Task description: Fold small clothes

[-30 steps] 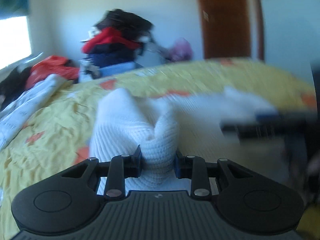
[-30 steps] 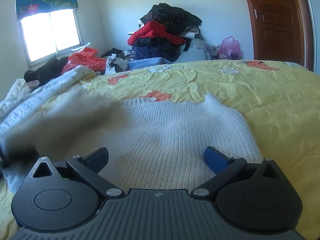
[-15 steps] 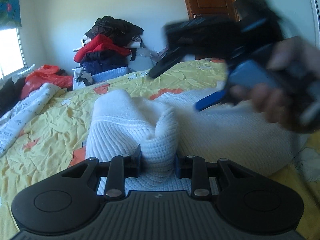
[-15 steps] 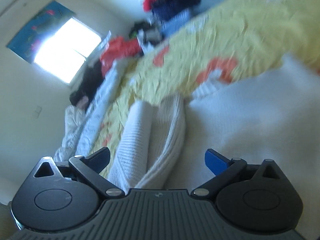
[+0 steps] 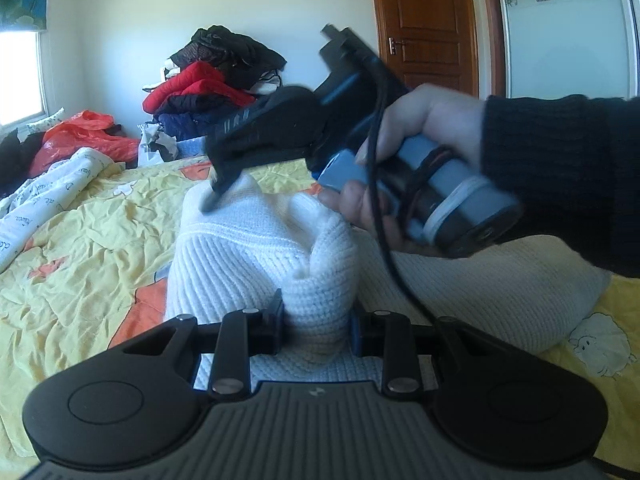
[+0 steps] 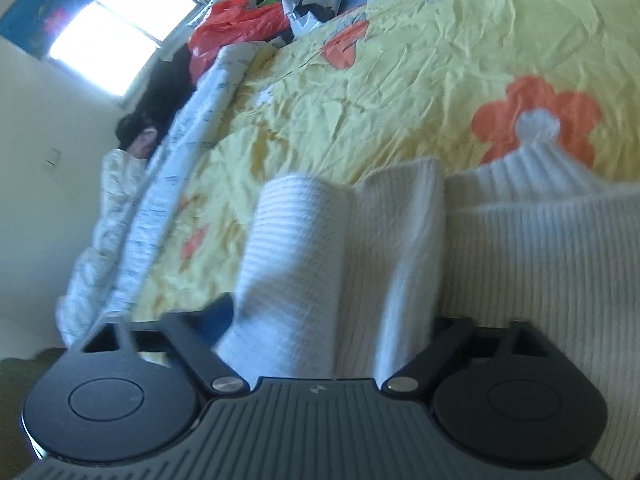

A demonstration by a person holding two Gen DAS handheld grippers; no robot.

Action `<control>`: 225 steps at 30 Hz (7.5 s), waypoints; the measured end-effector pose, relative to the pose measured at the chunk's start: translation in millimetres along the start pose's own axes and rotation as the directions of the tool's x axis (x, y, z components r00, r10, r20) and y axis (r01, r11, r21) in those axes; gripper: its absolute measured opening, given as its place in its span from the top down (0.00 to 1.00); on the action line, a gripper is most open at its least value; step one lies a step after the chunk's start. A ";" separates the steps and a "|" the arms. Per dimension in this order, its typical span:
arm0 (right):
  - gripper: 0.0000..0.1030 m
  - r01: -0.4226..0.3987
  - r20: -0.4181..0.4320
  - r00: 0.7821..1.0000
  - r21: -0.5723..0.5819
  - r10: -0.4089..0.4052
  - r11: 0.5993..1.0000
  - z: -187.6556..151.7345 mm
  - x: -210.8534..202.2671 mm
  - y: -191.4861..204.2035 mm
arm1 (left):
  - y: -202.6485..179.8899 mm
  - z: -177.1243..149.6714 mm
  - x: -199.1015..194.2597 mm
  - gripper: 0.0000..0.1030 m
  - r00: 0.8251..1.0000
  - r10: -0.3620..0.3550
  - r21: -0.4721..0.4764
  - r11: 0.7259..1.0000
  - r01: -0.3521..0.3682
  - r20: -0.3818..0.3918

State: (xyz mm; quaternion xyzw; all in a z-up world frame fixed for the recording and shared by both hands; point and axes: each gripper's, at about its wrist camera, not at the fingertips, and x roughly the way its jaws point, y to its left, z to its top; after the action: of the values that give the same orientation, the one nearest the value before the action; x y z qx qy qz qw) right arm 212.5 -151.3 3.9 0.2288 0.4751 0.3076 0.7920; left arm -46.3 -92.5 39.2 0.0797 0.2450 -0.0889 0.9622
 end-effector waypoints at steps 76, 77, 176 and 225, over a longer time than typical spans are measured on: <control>0.40 0.123 0.197 0.971 0.063 -0.134 0.990 -67.9 -172.0 -149.7 | 75.6 58.5 202.7 0.34 0.790 -0.588 -0.652 0.671 0.354 -0.176; 0.47 0.117 0.204 0.971 0.068 -0.129 0.991 -68.6 -174.6 -148.3 | 76.3 59.0 200.2 0.41 0.793 -0.586 -0.646 0.673 0.361 -0.166; 0.28 0.073 0.269 0.959 0.078 -0.091 0.994 -11.6 -143.8 -75.0 | 121.9 -26.8 24.5 0.35 0.988 -0.010 -0.163 0.987 -0.015 -0.152; 0.84 0.086 0.208 0.973 0.062 -0.097 0.994 -77.7 -146.9 -88.4 | 64.8 -3.4 12.2 0.46 0.997 -0.077 0.180 0.981 0.075 0.004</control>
State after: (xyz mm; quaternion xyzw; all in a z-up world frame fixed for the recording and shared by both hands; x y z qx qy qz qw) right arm 114.2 -311.7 1.4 0.2586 0.4065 0.2325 0.8449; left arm -23.7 -30.4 37.4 0.1564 0.2333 -0.1480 0.9483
